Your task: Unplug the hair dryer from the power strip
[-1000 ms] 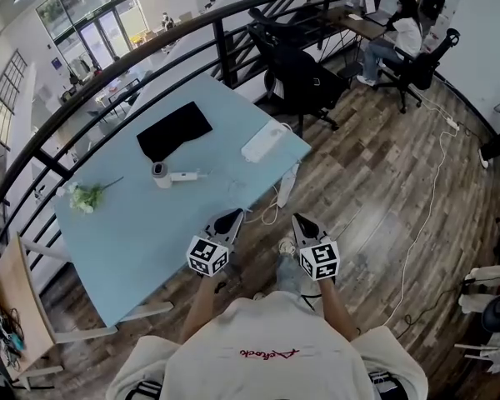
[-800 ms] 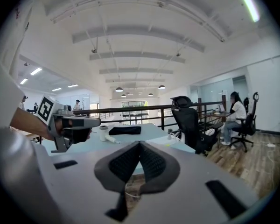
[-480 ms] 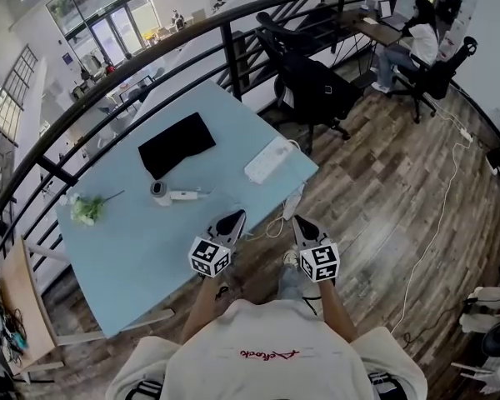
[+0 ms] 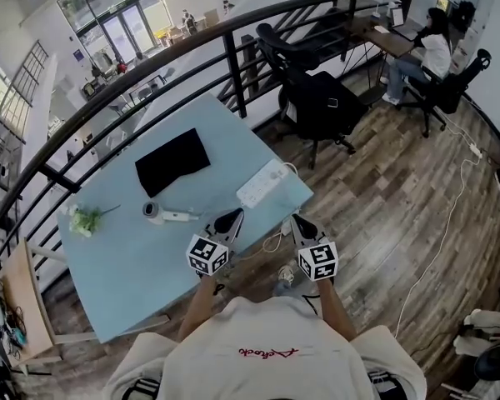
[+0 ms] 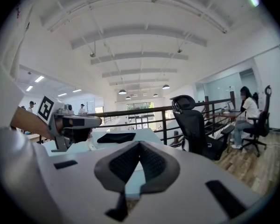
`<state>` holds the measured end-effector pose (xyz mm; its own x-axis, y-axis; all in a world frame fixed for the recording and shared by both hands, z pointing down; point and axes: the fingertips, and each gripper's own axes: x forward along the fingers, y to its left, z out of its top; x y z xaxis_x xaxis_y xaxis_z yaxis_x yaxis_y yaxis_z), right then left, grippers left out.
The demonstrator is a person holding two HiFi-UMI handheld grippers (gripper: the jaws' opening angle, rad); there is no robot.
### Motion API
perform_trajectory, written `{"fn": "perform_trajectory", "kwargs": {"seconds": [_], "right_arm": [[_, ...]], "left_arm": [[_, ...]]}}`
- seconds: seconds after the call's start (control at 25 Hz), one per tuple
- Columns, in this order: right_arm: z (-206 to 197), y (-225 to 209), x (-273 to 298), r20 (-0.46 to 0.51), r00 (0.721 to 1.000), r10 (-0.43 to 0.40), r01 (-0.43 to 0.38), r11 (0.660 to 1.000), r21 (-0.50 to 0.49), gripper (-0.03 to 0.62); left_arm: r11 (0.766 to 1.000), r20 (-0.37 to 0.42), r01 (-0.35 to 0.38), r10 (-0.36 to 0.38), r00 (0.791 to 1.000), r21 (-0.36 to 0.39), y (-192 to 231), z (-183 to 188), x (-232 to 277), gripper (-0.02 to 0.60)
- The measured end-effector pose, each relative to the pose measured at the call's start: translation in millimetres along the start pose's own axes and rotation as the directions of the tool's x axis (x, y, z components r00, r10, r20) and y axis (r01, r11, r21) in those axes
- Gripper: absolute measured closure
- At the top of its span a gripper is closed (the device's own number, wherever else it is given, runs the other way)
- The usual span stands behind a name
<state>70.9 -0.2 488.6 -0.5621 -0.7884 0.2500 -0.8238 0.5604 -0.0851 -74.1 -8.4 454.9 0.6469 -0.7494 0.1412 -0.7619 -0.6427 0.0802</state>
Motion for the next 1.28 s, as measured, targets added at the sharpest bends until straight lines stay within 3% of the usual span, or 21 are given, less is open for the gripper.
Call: {"fn": "perform_trajectory", "kwargs": {"seconds": [0.52, 1.0, 1.28], "right_arm": [[27, -83, 39, 0.027, 0.999, 0.038, -0.038, 0.999, 0.003, 0.577], [14, -88, 62, -0.017, 0.997, 0.073, -0.072, 0.997, 0.02, 0.577], [18, -99, 86, -0.022, 0.999, 0.038, -0.038, 0.999, 0.018, 0.577]], "left_arm": [[0.999, -0.018, -0.047, 0.047, 0.999, 0.021, 13, 24, 79, 0.574], [0.997, -0.041, -0.077, 0.076, 0.996, -0.016, 27, 7, 89, 0.574], [0.999, -0.027, -0.047, 0.046, 0.999, -0.023, 51, 8, 109, 0.574]]}}
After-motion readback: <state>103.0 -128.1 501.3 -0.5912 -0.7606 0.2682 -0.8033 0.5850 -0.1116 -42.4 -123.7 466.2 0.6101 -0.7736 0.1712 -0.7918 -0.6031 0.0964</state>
